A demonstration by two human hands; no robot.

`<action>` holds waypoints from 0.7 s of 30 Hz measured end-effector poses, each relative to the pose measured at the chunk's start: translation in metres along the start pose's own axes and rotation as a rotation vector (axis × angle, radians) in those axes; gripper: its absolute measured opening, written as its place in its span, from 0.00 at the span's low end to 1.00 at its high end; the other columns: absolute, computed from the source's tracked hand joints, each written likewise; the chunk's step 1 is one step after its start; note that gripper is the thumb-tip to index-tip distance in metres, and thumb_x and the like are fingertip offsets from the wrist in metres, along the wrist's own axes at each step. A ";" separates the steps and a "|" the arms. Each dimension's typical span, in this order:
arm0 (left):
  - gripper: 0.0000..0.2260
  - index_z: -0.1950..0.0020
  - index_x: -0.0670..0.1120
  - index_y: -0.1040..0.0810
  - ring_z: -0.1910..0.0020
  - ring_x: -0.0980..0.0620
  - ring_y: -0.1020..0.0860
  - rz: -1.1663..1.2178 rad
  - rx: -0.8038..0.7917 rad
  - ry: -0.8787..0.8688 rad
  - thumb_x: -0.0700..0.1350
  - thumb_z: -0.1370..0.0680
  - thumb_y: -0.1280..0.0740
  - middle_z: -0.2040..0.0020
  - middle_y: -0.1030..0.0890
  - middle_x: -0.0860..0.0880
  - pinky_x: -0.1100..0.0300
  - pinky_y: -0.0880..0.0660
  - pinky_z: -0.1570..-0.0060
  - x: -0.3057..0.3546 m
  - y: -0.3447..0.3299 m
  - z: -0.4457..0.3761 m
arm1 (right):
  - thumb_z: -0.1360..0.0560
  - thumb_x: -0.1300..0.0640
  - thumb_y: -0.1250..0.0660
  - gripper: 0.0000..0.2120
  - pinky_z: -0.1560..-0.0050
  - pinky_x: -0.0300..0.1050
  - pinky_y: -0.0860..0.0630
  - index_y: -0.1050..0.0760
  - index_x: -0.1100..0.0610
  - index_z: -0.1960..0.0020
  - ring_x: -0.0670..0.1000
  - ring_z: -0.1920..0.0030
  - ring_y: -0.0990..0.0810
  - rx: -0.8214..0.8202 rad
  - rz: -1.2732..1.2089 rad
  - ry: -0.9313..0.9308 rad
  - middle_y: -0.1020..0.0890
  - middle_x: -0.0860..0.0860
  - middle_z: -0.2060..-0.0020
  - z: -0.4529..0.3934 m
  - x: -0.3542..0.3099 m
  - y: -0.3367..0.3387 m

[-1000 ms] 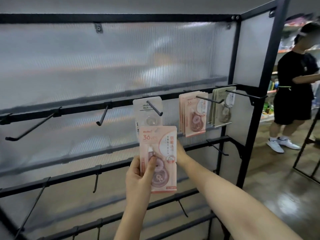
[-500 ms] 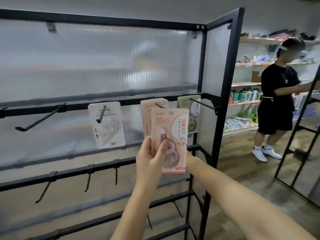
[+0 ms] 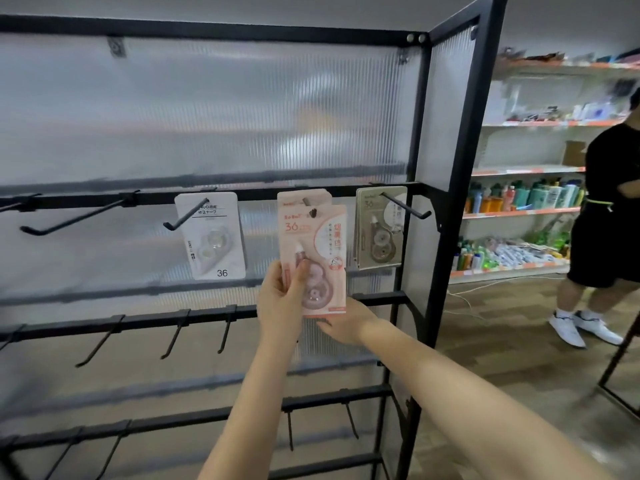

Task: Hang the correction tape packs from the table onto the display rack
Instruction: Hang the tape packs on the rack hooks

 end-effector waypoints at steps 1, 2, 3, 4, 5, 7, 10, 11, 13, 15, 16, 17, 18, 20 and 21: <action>0.12 0.56 0.47 0.25 0.56 0.44 0.18 -0.042 0.004 -0.008 0.55 0.25 0.34 0.57 0.18 0.46 0.47 0.20 0.56 -0.005 0.000 -0.009 | 0.21 0.53 0.43 0.17 0.40 0.53 0.27 0.29 0.56 0.34 0.58 0.39 0.25 -0.056 -0.047 -0.032 0.24 0.55 0.39 -0.001 0.002 -0.005; 0.11 0.56 0.46 0.26 0.56 0.43 0.18 -0.081 0.005 -0.013 0.54 0.23 0.34 0.57 0.18 0.44 0.47 0.21 0.55 -0.010 -0.001 -0.018 | 0.20 0.54 0.43 0.16 0.41 0.53 0.27 0.29 0.58 0.35 0.57 0.39 0.25 -0.099 -0.093 -0.104 0.24 0.56 0.39 0.000 0.007 -0.010; 0.11 0.56 0.45 0.26 0.57 0.45 0.19 -0.117 0.004 -0.012 0.53 0.22 0.35 0.57 0.19 0.45 0.49 0.21 0.55 -0.013 -0.001 -0.027 | 0.19 0.55 0.43 0.15 0.42 0.52 0.27 0.29 0.59 0.36 0.57 0.40 0.26 -0.113 -0.085 -0.108 0.24 0.56 0.40 0.002 0.008 -0.011; 0.11 0.55 0.45 0.27 0.59 0.49 0.19 -0.145 -0.003 -0.008 0.52 0.21 0.36 0.57 0.19 0.46 0.53 0.22 0.57 -0.017 -0.002 -0.037 | 0.19 0.55 0.44 0.15 0.42 0.52 0.27 0.30 0.60 0.35 0.56 0.40 0.26 -0.097 -0.077 -0.083 0.24 0.56 0.40 0.005 0.009 -0.012; 0.11 0.53 0.45 0.27 0.59 0.51 0.20 -0.162 -0.013 -0.004 0.52 0.21 0.37 0.57 0.19 0.48 0.57 0.23 0.58 -0.019 -0.003 -0.045 | 0.19 0.54 0.45 0.16 0.42 0.51 0.28 0.31 0.60 0.35 0.56 0.40 0.27 -0.112 -0.031 -0.073 0.25 0.56 0.41 0.005 0.011 -0.015; 0.10 0.51 0.45 0.27 0.56 0.53 0.20 -0.186 -0.038 0.009 0.52 0.20 0.37 0.55 0.19 0.49 0.58 0.23 0.56 -0.026 -0.005 -0.060 | 0.19 0.54 0.45 0.16 0.40 0.52 0.29 0.31 0.59 0.34 0.55 0.39 0.28 -0.110 0.002 -0.072 0.25 0.55 0.40 0.005 0.017 -0.021; 0.09 0.48 0.46 0.26 0.51 0.52 0.19 -0.268 -0.066 0.022 0.52 0.19 0.39 0.50 0.19 0.48 0.58 0.22 0.52 -0.043 -0.006 -0.077 | 0.19 0.54 0.44 0.15 0.39 0.51 0.29 0.30 0.59 0.35 0.54 0.39 0.28 -0.111 -0.033 -0.072 0.24 0.55 0.40 0.000 0.022 -0.029; 0.09 0.45 0.46 0.26 0.49 0.51 0.20 -0.295 -0.072 0.033 0.51 0.18 0.40 0.48 0.19 0.48 0.57 0.22 0.50 -0.049 -0.006 -0.081 | 0.19 0.55 0.45 0.15 0.39 0.51 0.29 0.29 0.59 0.36 0.54 0.39 0.27 -0.090 -0.053 -0.069 0.24 0.54 0.40 -0.002 0.025 -0.031; 0.11 0.40 0.45 0.26 0.45 0.49 0.21 -0.352 -0.091 0.048 0.49 0.18 0.41 0.45 0.19 0.48 0.54 0.22 0.46 -0.057 -0.005 -0.085 | 0.19 0.55 0.45 0.14 0.39 0.49 0.29 0.29 0.58 0.36 0.53 0.39 0.27 -0.066 -0.085 -0.077 0.24 0.54 0.40 -0.005 0.028 -0.033; 0.13 0.37 0.45 0.27 0.44 0.50 0.22 -0.438 -0.112 0.060 0.48 0.18 0.40 0.43 0.20 0.48 0.52 0.24 0.44 -0.062 0.001 -0.084 | 0.18 0.55 0.46 0.14 0.41 0.48 0.28 0.29 0.58 0.36 0.53 0.40 0.27 -0.024 -0.141 -0.099 0.24 0.53 0.41 -0.009 0.029 -0.033; 0.13 0.36 0.45 0.27 0.44 0.50 0.22 -0.492 -0.124 0.066 0.48 0.18 0.40 0.43 0.20 0.48 0.54 0.24 0.45 -0.064 0.006 -0.081 | 0.18 0.56 0.46 0.15 0.41 0.48 0.28 0.29 0.58 0.36 0.53 0.40 0.26 0.000 -0.163 -0.103 0.24 0.54 0.40 -0.011 0.027 -0.030; 0.13 0.37 0.45 0.26 0.45 0.51 0.22 -0.553 -0.148 0.063 0.49 0.18 0.39 0.44 0.20 0.49 0.57 0.24 0.48 -0.063 0.013 -0.078 | 0.18 0.56 0.46 0.15 0.41 0.47 0.28 0.29 0.58 0.35 0.53 0.41 0.26 0.018 -0.188 -0.108 0.24 0.54 0.40 -0.013 0.023 -0.026; 0.12 0.40 0.46 0.26 0.48 0.52 0.22 -0.637 -0.184 0.052 0.51 0.18 0.39 0.46 0.19 0.49 0.59 0.25 0.52 -0.062 0.020 -0.074 | 0.18 0.56 0.46 0.15 0.41 0.47 0.28 0.30 0.58 0.34 0.53 0.41 0.26 0.028 -0.213 -0.108 0.24 0.54 0.39 -0.016 0.017 -0.022; 0.14 0.43 0.48 0.25 0.51 0.53 0.22 -0.872 -0.265 0.017 0.56 0.19 0.40 0.49 0.19 0.51 0.58 0.26 0.54 -0.059 0.040 -0.067 | 0.18 0.56 0.45 0.15 0.41 0.48 0.28 0.29 0.59 0.34 0.54 0.41 0.26 0.040 -0.244 -0.077 0.24 0.55 0.39 -0.025 0.001 -0.015; 0.14 0.43 0.48 0.25 0.51 0.53 0.23 -0.999 -0.297 0.013 0.57 0.20 0.40 0.49 0.20 0.52 0.57 0.26 0.54 -0.056 0.053 -0.064 | 0.19 0.57 0.45 0.15 0.42 0.48 0.27 0.29 0.59 0.35 0.55 0.41 0.25 0.043 -0.255 -0.055 0.24 0.56 0.40 -0.030 -0.010 -0.011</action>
Point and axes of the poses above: each hand's wrist, its own z-axis away from the middle knuckle, its own y-axis out of the back of the hand, x = y × z, the point moved 4 cm from there along -z, towards the middle knuckle
